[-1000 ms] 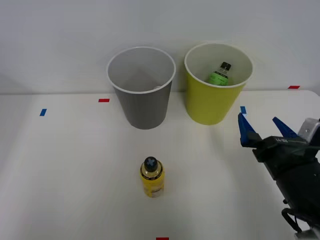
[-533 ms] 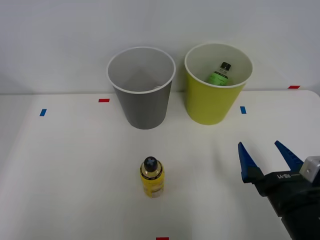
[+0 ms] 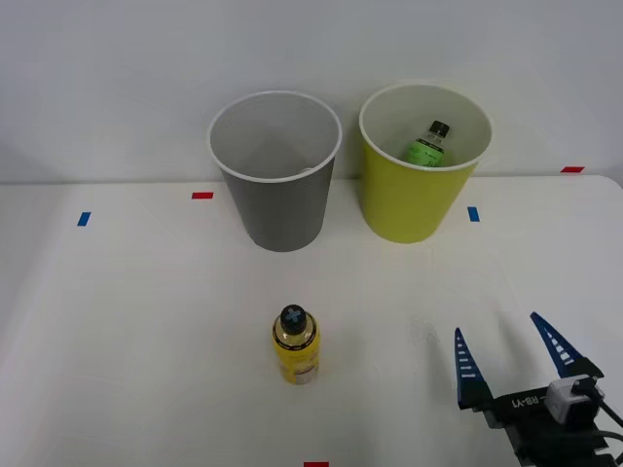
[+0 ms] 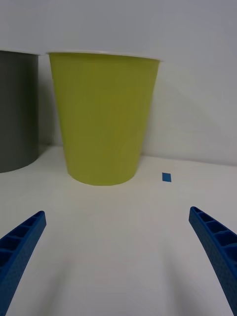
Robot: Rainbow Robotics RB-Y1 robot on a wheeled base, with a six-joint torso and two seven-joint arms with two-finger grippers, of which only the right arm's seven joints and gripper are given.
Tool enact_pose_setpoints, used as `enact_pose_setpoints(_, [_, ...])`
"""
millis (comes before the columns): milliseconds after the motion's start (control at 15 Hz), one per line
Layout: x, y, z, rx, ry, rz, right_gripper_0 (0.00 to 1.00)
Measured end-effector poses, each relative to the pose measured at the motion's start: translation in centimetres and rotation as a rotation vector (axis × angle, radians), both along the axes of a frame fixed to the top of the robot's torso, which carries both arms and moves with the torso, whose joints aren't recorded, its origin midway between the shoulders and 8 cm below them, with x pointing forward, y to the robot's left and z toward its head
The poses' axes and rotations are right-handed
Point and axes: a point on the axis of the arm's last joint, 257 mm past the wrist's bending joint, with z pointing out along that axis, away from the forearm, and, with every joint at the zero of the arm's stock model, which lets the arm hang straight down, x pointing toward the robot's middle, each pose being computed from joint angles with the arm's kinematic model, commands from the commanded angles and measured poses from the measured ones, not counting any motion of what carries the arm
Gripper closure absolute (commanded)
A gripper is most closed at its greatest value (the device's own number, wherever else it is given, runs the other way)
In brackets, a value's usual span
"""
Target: Put cans in the gray bin, plastic bottles in the light green bin
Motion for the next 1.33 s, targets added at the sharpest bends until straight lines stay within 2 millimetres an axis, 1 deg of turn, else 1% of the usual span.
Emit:
enact_pose_setpoints(200, [-1.9, 0.0, -1.5, -0.065, -0.001, -0.062, 0.00])
enact_pose_setpoints(533, [-4.6, -0.3, -2.4, -0.121, 0.014, -0.018, 0.00])
enact_pose_setpoints(667, [-5.7, -0.4, -2.9, -0.119, 0.026, -0.033, 0.00])
enact_pose_setpoints(867, [-6.5, 0.6, -3.1, -0.087, 0.027, -0.065, 0.00])
enact_pose_setpoints(1067, [-7.3, 0.9, -2.9, -0.108, 0.010, -0.167, 0.00])
enact_pose_setpoints(1133, [-7.8, 1.0, -3.0, -0.102, 0.016, -0.191, 0.00])
enact_pose_setpoints(1333, [-9.1, 1.6, -4.1, -0.125, 0.052, -0.179, 0.00])
